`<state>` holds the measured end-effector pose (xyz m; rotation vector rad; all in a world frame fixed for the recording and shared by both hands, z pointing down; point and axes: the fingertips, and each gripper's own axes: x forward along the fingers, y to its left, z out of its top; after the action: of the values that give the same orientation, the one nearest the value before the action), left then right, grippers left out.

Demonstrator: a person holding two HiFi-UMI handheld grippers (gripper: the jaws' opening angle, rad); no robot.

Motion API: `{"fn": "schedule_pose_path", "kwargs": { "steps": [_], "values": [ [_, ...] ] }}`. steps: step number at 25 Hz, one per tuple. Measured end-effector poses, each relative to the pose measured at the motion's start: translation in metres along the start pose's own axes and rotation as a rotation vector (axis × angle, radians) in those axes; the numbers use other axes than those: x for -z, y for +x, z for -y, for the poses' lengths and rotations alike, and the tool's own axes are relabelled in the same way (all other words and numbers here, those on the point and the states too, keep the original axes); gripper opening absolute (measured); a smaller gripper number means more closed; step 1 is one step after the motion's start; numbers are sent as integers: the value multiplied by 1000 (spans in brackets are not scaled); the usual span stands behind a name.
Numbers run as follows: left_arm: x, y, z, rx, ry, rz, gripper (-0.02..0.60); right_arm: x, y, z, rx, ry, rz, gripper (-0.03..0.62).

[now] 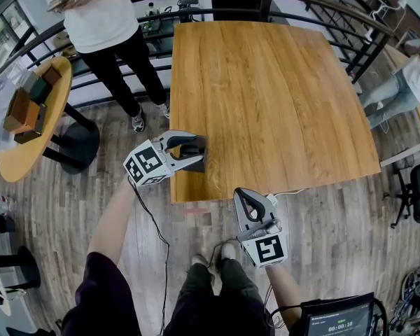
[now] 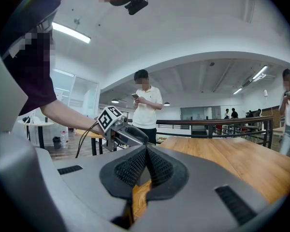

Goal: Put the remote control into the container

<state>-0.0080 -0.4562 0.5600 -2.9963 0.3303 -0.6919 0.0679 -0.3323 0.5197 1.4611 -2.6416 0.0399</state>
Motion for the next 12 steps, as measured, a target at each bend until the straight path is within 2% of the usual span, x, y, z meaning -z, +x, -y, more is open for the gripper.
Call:
{"fn": "schedule_pose_path", "kwargs": {
  "steps": [6, 8, 10, 12],
  "values": [
    [-16, -15, 14, -11, 24, 17, 187, 0, -2, -10, -20, -8, -7, 18],
    [-26, -23, 21, -36, 37, 17, 187, -5, -2, -11, -21, -5, 0, 18],
    [-38, -32, 27, -107, 51, 25, 187, -13, -1, -14, -21, -2, 9, 18],
    [-54, -46, 32, -210, 43, 62, 186, -21, -2, -20, -28, -3, 25, 18]
  ]
}}
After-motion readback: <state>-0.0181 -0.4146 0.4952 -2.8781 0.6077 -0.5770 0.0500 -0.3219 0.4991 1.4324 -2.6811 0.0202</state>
